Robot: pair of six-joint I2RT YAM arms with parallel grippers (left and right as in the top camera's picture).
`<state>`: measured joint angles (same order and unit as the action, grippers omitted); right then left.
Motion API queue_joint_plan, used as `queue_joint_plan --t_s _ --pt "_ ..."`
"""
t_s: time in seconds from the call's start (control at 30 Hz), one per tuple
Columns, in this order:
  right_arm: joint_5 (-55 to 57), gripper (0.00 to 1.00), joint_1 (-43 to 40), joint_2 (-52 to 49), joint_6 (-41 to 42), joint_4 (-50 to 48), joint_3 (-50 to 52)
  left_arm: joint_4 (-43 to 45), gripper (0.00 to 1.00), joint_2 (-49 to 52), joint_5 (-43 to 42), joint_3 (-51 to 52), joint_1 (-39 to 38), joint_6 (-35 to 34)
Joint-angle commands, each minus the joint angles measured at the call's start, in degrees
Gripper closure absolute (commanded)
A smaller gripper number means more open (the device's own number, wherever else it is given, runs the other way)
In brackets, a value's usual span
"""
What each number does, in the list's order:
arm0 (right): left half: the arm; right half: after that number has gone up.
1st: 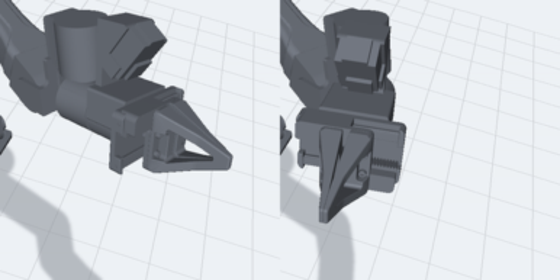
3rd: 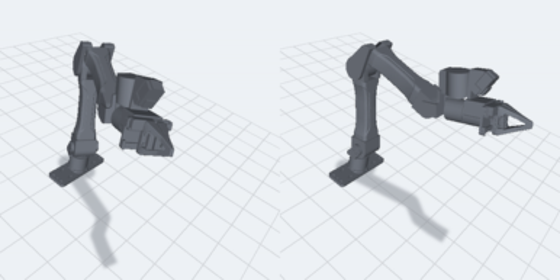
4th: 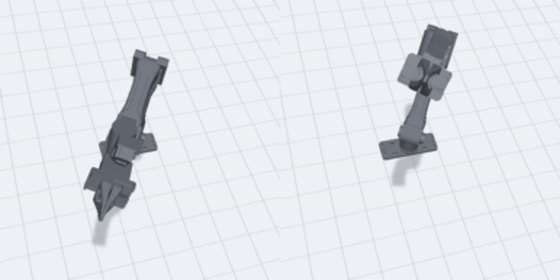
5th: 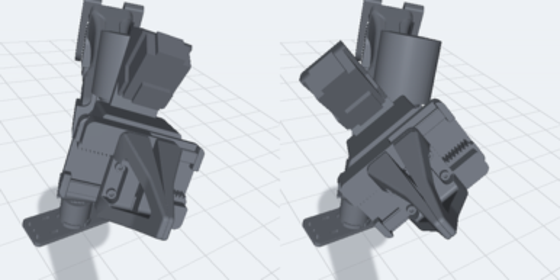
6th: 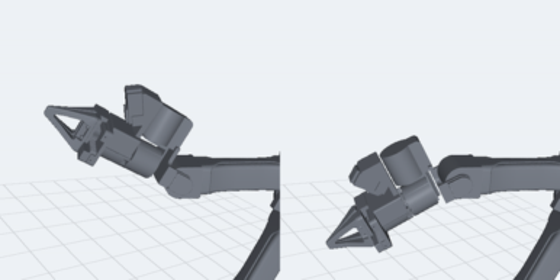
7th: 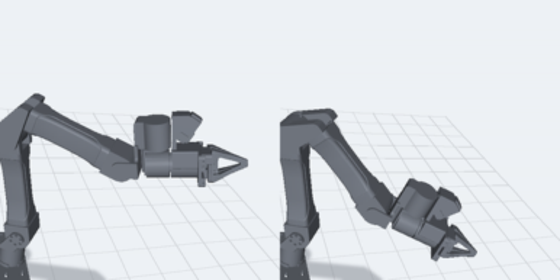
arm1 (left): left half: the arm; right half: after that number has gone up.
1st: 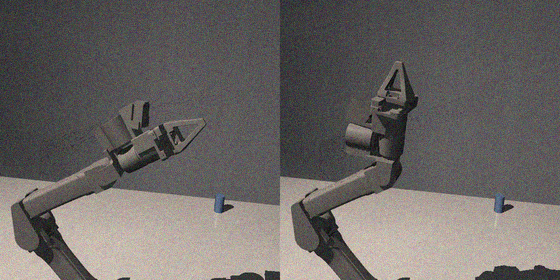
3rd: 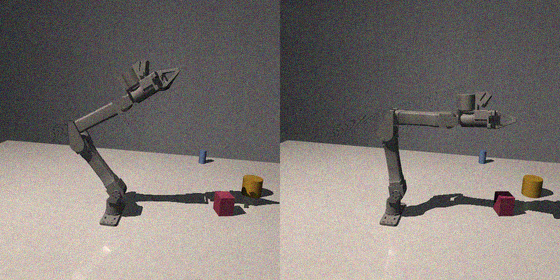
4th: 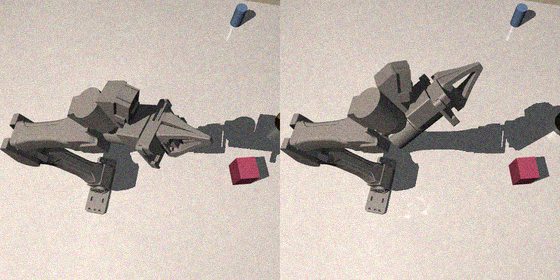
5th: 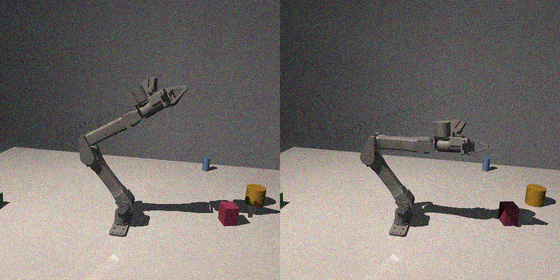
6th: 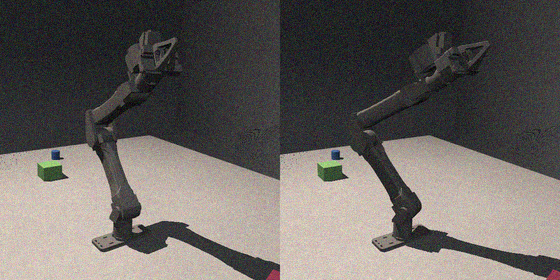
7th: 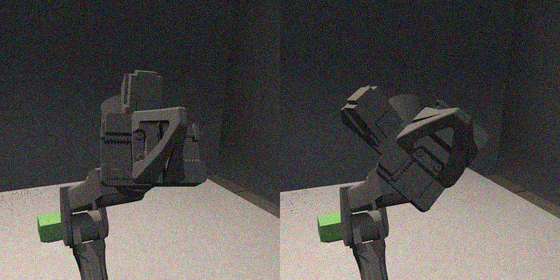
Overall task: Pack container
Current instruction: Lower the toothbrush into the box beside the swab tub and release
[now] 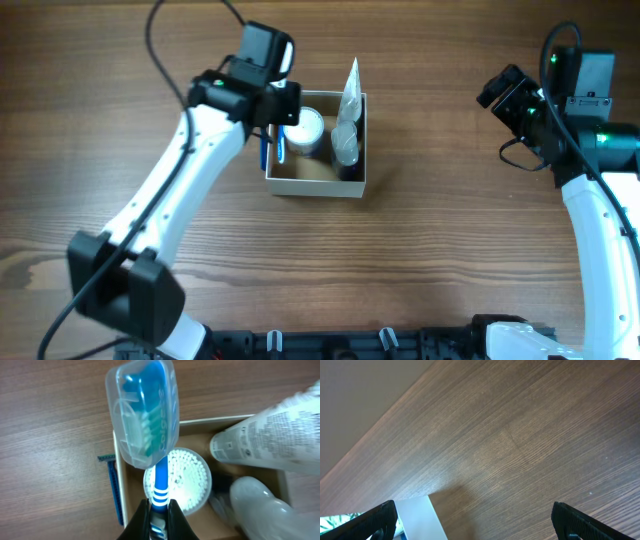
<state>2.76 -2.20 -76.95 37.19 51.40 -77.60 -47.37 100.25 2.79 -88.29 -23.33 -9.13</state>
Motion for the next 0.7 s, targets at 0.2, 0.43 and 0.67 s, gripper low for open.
queue_joint_plan --t_s 0.2,0.43,0.67 --pt "-0.50 0.00 0.02 -0.52 -0.98 -0.15 -0.70 0.79 0.96 5.42 4.39 0.22 -0.39 1.18" --pt "-0.50 0.00 0.02 -0.52 -1.01 -0.15 -0.70 -0.87 0.69 4.90 4.39 0.11 -0.39 1.14" --pt "-0.50 0.00 0.02 -0.52 -1.01 -0.15 -0.70 -2.58 0.55 -3.43 5.05 -0.61 1.27 -0.85"
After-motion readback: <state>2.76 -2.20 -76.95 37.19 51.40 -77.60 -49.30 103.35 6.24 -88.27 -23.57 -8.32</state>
